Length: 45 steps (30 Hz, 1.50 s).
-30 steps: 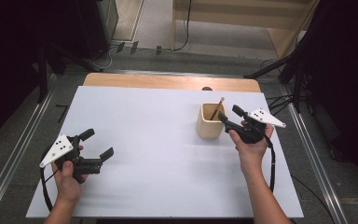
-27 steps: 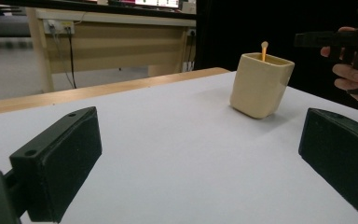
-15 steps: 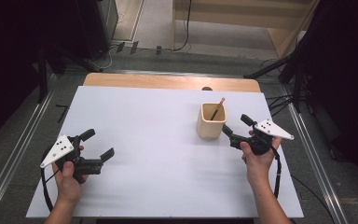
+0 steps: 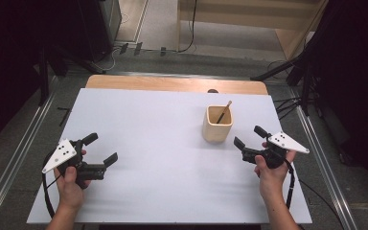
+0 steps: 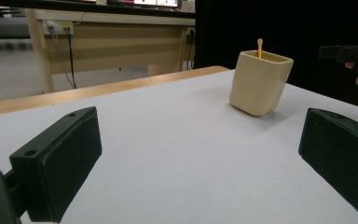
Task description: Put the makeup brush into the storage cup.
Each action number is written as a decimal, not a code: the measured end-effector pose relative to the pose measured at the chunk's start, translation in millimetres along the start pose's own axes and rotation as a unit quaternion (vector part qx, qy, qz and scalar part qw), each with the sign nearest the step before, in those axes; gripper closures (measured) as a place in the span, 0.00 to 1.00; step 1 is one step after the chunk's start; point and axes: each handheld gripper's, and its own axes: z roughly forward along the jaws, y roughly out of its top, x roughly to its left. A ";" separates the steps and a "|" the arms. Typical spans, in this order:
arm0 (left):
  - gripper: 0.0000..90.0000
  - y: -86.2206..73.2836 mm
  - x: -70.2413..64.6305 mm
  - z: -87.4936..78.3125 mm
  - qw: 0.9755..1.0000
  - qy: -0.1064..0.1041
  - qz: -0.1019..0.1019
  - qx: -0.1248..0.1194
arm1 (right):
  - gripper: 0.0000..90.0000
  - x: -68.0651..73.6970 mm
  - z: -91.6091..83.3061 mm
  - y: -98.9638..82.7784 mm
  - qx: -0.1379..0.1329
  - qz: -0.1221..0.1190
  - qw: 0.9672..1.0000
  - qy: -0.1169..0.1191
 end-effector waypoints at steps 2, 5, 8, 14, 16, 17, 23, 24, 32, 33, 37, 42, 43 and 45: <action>0.00 0.1 0.0 -0.2 1.000 0.000 0.000 -0.001 | 0.07 -0.8 -2.5 -1.1 0.002 -0.002 1.000 0.000; 0.00 0.1 0.0 -0.5 1.000 0.001 0.000 -0.001 | 0.06 -1.7 -6.4 -2.5 0.004 -0.002 1.000 0.000; 0.00 0.1 0.0 -1.0 1.000 0.002 0.001 0.000 | 0.05 -2.8 -10.7 -4.4 0.004 -0.003 1.000 0.001; 0.00 0.1 -0.9 -2.0 1.000 0.003 0.003 0.000 | 0.04 -6.4 -20.7 -8.1 0.007 -0.002 1.000 -0.005; 0.00 0.2 -0.9 -2.2 1.000 0.003 0.003 -0.001 | 0.04 -8.1 -23.9 -9.5 0.008 -0.001 1.000 -0.007; 0.00 0.4 -0.9 -2.2 1.000 0.003 0.002 -0.001 | 0.04 -9.0 -25.5 -10.1 0.008 -0.002 1.000 -0.007; 0.00 0.7 -1.7 -2.4 1.000 0.002 0.005 0.000 | 0.04 -11.5 -34.3 -13.1 0.009 0.000 1.000 -0.013; 0.00 0.8 -1.9 -2.7 1.000 0.002 0.005 0.000 | 0.04 -11.9 -36.0 -13.5 0.009 -0.002 1.000 -0.014; 0.00 0.7 -1.5 -5.2 1.000 0.003 0.004 -0.003 | 0.03 -16.8 -50.8 -18.8 0.008 -0.001 1.000 -0.021; 0.00 0.7 -1.6 -5.4 1.000 0.004 0.004 -0.003 | 0.03 -17.1 -52.1 -19.4 0.008 0.000 1.000 -0.021; 0.00 0.5 -2.5 -5.6 1.000 0.003 0.005 -0.003 | 0.03 -19.2 -59.3 -22.5 0.009 0.001 1.000 -0.025; 0.00 -0.3 -3.4 -6.7 1.000 0.005 0.009 0.002 | 0.03 -21.4 -66.5 -25.8 0.007 0.005 1.000 -0.027; 0.00 -0.6 -3.6 -6.8 1.000 0.005 0.009 0.001 | 0.03 -21.2 -67.9 -26.5 0.007 0.005 1.000 -0.027; 0.00 -1.4 -4.3 -7.2 1.000 0.007 0.011 0.002 | 0.03 -20.0 -71.1 -28.3 0.008 0.003 1.000 -0.026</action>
